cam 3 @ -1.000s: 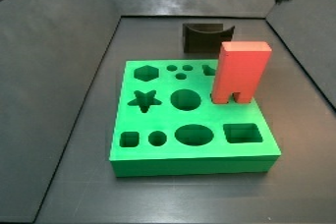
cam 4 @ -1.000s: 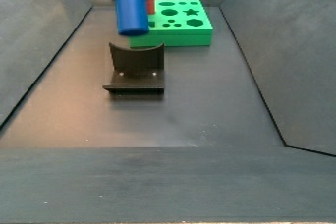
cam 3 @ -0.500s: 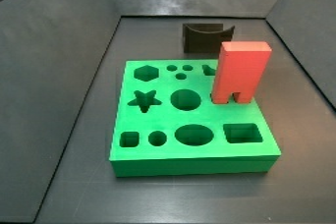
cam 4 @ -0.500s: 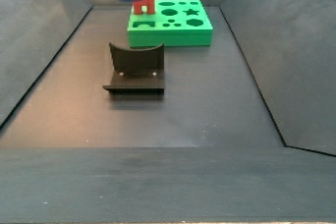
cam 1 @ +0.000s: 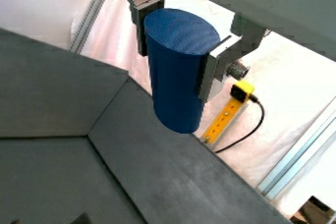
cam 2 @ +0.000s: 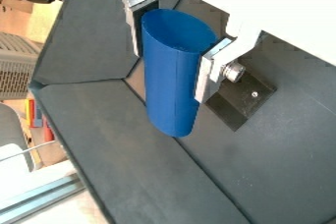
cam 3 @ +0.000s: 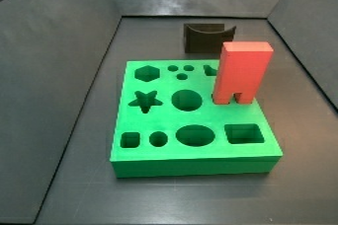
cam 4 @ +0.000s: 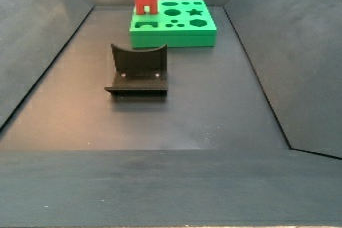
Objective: Pick up the oval object. Move up. Place the oval object on the fixture. Regrasp the oval object. Move to above the board. Insert the oval object.
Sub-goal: Move to above the board.
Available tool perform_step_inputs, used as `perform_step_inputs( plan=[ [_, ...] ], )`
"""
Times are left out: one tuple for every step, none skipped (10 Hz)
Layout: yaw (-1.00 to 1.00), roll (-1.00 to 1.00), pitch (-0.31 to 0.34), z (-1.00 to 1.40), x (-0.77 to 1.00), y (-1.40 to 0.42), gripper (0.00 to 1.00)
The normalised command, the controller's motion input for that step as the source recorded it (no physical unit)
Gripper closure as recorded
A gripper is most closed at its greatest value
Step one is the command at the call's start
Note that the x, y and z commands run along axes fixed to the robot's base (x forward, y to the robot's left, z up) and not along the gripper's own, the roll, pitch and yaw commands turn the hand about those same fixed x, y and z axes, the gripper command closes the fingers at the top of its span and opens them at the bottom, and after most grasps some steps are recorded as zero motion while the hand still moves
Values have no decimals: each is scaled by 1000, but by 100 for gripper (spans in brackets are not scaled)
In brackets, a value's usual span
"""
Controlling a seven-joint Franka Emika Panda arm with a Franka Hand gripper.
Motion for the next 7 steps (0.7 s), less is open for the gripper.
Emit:
perform_step_inputs(
  plan=[
    [87, -45, 126, 446, 25, -27, 100],
    [90, -50, 121, 285, 21, -23, 100],
    [-151, -1000, -50, -17, -457, -1000, 100],
    [-154, -1000, -63, -21, -458, -1000, 100],
    [-159, -1000, -73, -13, -484, -1000, 100],
    [-165, -1000, -76, -29, -497, -1000, 100],
    [-174, -1000, -73, -22, -511, -1000, 100]
  ],
)
